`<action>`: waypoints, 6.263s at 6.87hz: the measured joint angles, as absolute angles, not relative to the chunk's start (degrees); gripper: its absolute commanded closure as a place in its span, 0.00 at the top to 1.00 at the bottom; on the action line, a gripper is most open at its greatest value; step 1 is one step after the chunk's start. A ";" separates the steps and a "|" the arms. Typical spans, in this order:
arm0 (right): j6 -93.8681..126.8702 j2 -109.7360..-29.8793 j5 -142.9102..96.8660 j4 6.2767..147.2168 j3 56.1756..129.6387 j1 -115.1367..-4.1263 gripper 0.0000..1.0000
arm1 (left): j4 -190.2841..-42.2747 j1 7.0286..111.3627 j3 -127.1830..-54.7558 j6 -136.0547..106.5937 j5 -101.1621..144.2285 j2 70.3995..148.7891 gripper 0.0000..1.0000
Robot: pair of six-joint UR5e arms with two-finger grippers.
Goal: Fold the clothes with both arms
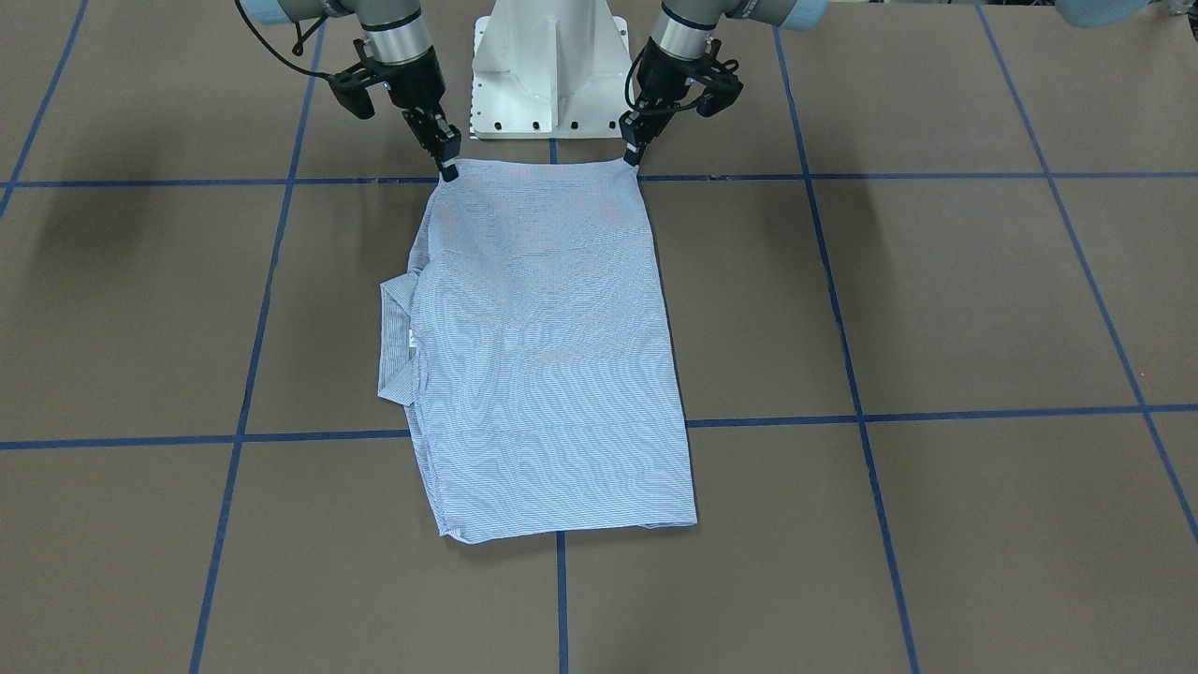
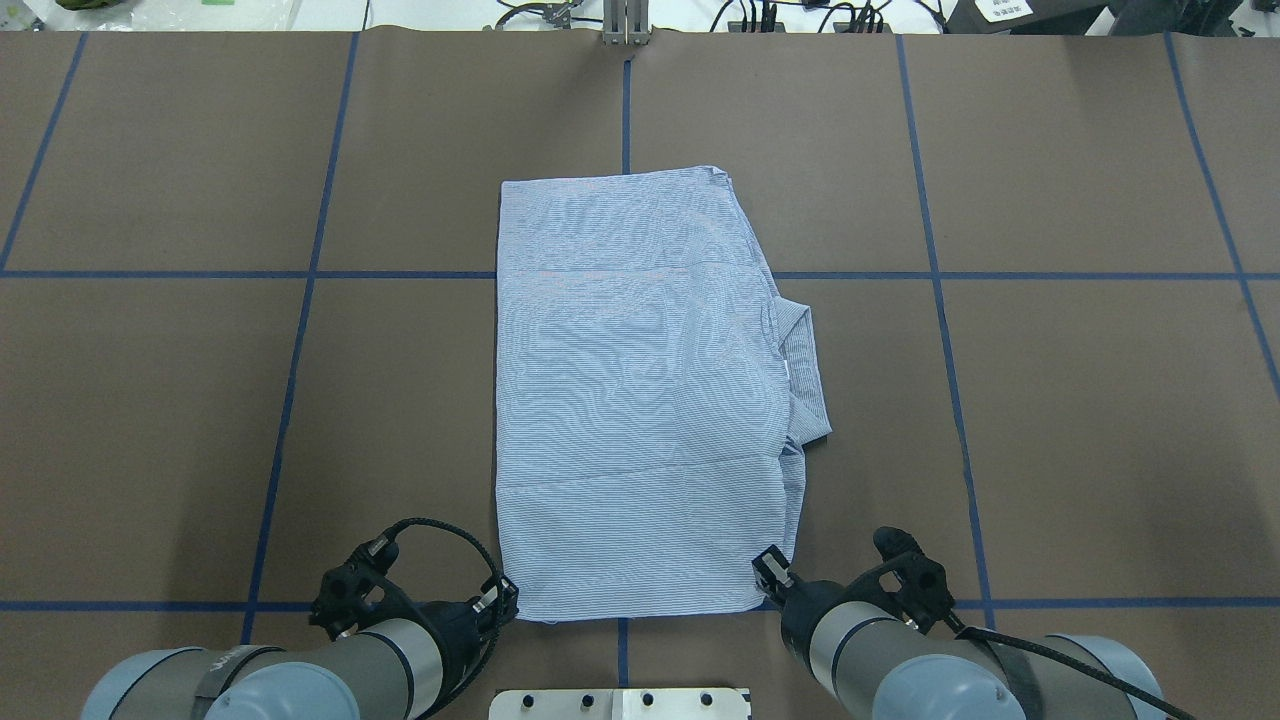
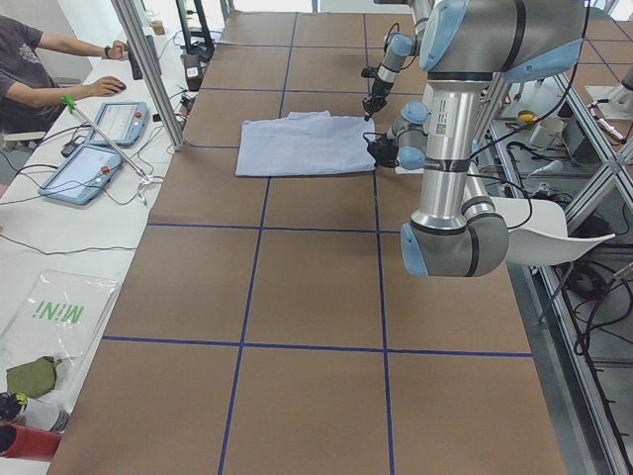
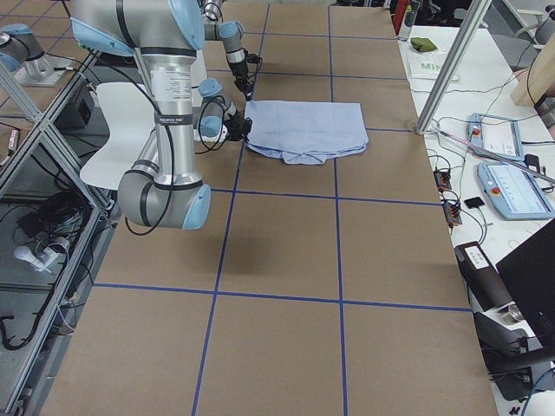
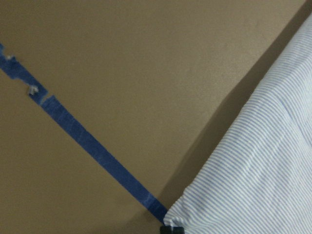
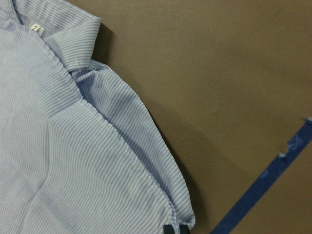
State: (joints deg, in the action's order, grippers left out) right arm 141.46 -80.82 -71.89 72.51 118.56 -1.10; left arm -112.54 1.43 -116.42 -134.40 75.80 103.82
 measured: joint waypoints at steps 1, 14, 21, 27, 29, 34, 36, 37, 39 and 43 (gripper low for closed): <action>141.73 -81.15 -71.91 72.51 120.40 -1.00 0.00 | -111.35 1.53 -118.96 -134.51 75.87 103.82 0.00; 132.70 -60.80 -94.16 79.22 106.03 -34.60 0.00 | -113.66 33.66 -103.52 -123.31 89.28 120.74 0.00; 119.45 -43.57 -99.93 73.60 76.02 -41.99 0.00 | -126.43 38.73 -82.61 -116.33 89.12 127.69 0.00; 111.60 -35.25 -102.86 63.29 56.69 -46.45 1.00 | -134.77 43.68 -65.57 -107.46 88.84 135.12 0.62; 106.56 -34.66 -104.74 62.79 55.04 -49.15 1.00 | -135.04 45.89 -64.48 -104.24 89.17 135.46 0.61; 83.38 -55.50 -120.19 63.29 72.48 -58.68 1.00 | -133.65 48.84 -86.79 -75.88 103.30 115.69 0.61; 68.13 -65.97 -128.62 63.30 77.01 -66.22 1.00 | -132.90 53.68 -93.20 -62.34 111.69 107.43 0.61; 58.09 -71.69 -133.31 63.29 79.49 -70.18 1.00 | -132.78 56.85 -94.67 -54.13 116.18 103.41 0.62; 37.84 -83.44 -138.45 63.46 84.46 -75.15 1.00 | -132.67 64.10 -95.21 -34.98 123.18 95.14 0.72; 4.63 -88.76 -138.45 80.12 86.73 -84.84 1.00 | -118.02 76.60 -95.39 -9.85 128.17 90.46 1.00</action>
